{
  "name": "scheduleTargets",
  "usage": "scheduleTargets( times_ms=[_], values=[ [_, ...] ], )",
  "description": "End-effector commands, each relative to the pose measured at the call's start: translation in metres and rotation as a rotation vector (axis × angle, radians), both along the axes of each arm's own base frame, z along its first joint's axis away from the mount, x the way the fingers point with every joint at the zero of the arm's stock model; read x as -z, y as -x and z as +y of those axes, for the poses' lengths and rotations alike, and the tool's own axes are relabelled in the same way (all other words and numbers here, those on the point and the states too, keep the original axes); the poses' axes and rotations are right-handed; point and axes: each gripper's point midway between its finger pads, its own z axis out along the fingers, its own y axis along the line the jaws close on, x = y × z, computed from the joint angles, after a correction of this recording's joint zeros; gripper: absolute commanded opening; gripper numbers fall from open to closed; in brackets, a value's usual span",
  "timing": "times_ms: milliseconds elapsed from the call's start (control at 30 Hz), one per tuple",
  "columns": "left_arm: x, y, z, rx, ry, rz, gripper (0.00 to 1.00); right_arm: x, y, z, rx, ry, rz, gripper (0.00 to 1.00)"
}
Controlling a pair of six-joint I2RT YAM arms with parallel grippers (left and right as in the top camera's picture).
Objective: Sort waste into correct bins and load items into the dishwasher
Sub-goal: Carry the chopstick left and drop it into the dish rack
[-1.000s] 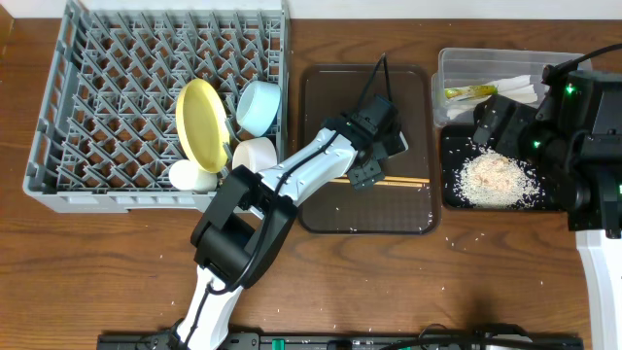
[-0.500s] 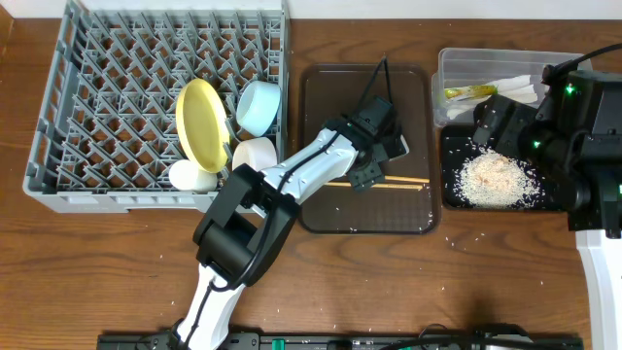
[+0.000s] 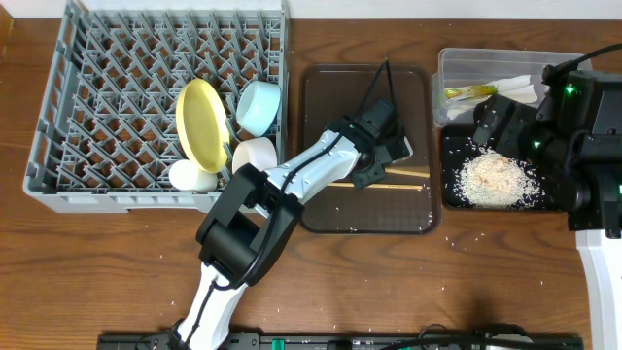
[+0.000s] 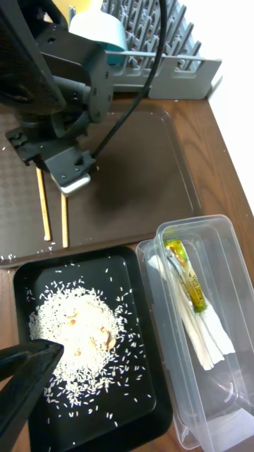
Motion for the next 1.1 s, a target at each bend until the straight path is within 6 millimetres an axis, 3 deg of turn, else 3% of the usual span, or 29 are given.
scheduleTargets(
  times_ms=[0, 300, 433, 567, 667, 867, 967, 1067],
  values=[
    [0.03, 0.002, 0.013, -0.105, -0.042, 0.053, 0.1, -0.004, -0.001, -0.004, 0.024, 0.0, -0.008, 0.99],
    [0.022, -0.029, 0.027, -0.443, 0.067, 0.077, 0.08, -0.004, -0.001, -0.004, 0.024, 0.0, -0.008, 0.99],
    [-0.001, -0.051, 0.036, -0.54, 0.125, 0.056, 0.08, -0.004, -0.001, -0.004, 0.024, 0.0, -0.008, 0.99],
    [-0.049, -0.075, 0.049, -0.62, 0.213, 0.0, 0.08, -0.004, -0.001, -0.004, 0.024, 0.0, -0.008, 0.99],
    [-0.096, -0.086, 0.068, -0.675, 0.282, -0.053, 0.08, -0.004, -0.001, -0.004, 0.024, 0.0, -0.008, 0.99],
    [-0.202, -0.092, 0.123, -0.797, 0.429, -0.18, 0.08, -0.004, -0.001, -0.004, 0.024, 0.0, -0.008, 0.99],
    [-0.242, -0.09, 0.146, -0.826, 0.483, -0.247, 0.08, -0.004, -0.001, -0.004, 0.024, 0.0, -0.008, 0.99],
    [-0.262, -0.091, 0.174, -0.881, 0.487, -0.309, 0.08, -0.004, -0.001, -0.004, 0.024, 0.0, -0.008, 0.99]
  ],
)
